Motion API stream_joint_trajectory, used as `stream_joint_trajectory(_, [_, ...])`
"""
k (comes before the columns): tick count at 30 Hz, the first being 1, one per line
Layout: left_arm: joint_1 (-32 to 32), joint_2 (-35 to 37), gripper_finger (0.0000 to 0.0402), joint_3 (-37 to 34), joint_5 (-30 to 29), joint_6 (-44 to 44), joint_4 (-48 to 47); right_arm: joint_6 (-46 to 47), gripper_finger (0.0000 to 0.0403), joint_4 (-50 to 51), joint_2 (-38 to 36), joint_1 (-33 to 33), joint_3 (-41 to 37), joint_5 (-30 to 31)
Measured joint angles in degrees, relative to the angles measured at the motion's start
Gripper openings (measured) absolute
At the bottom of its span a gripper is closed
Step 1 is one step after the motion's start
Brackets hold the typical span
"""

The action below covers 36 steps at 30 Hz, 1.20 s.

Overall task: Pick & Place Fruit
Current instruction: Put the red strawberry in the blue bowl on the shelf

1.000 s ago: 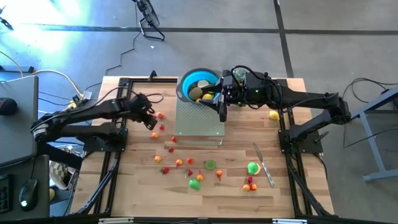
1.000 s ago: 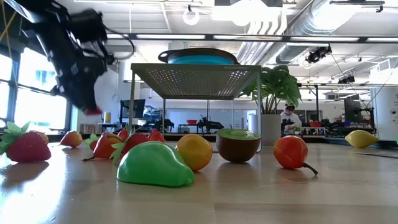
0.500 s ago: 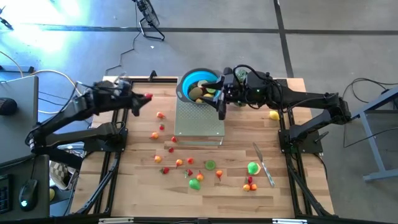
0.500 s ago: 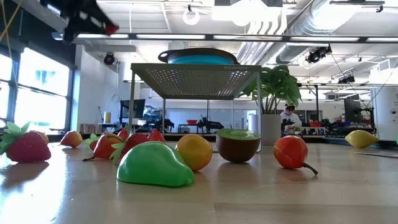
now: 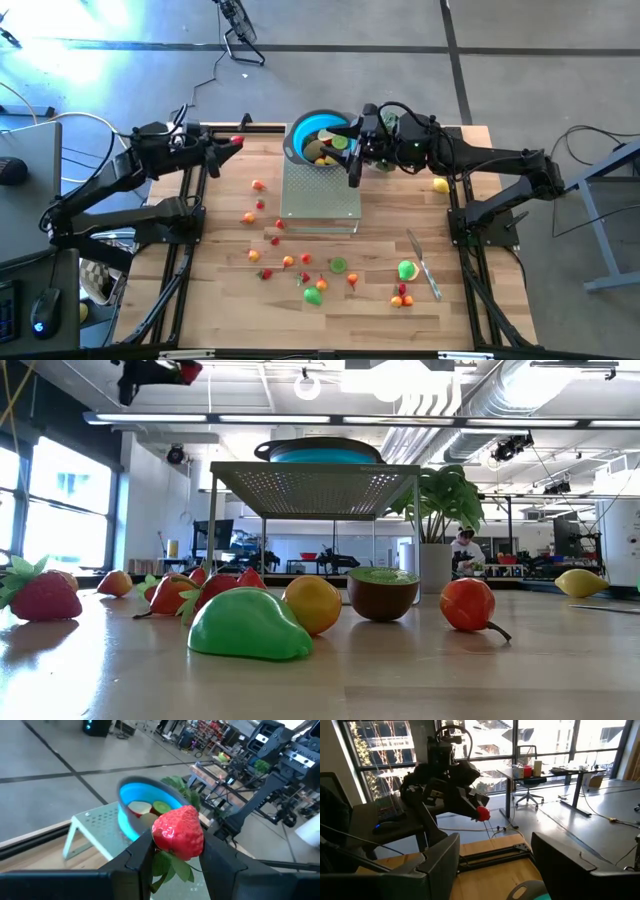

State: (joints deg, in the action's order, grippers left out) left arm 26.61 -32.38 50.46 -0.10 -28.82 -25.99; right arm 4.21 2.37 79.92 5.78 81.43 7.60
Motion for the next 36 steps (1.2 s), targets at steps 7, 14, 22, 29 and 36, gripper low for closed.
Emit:
stream_joint_trajectory(7, [0.0, -5.5, 0.0123, 0.0, 4.9, 0.0, 6.8, 0.0, 0.0239, 0.0, 0.0, -0.2, 0.0, 0.0])
stream_joint_trajectory(14, [0.0, -10.7, 0.0123, 0.0, 6.7, -0.2, 11.1, 0.2, 0.0239, 0.2, 0.0, -0.2, 0.0, 0.0])
stream_joint_trajectory(22, [0.0, -16.9, 0.0123, 0.0, 7.1, -0.2, 19.9, 0.7, 0.0239, 0.0, -0.6, -0.2, 0.0, 0.0])
stream_joint_trajectory(29, [0.0, -23.9, 0.0123, 1.9, 7.0, 1.6, 23.3, 0.6, 0.0239, -0.1, -1.8, -1.4, 0.0, -0.2])
stream_joint_trajectory(36, [0.4, -34.3, 0.0123, 11.2, 6.6, 6.1, 17.2, 0.5, 0.0239, 0.3, -2.1, -2.9, 0.0, -0.1])
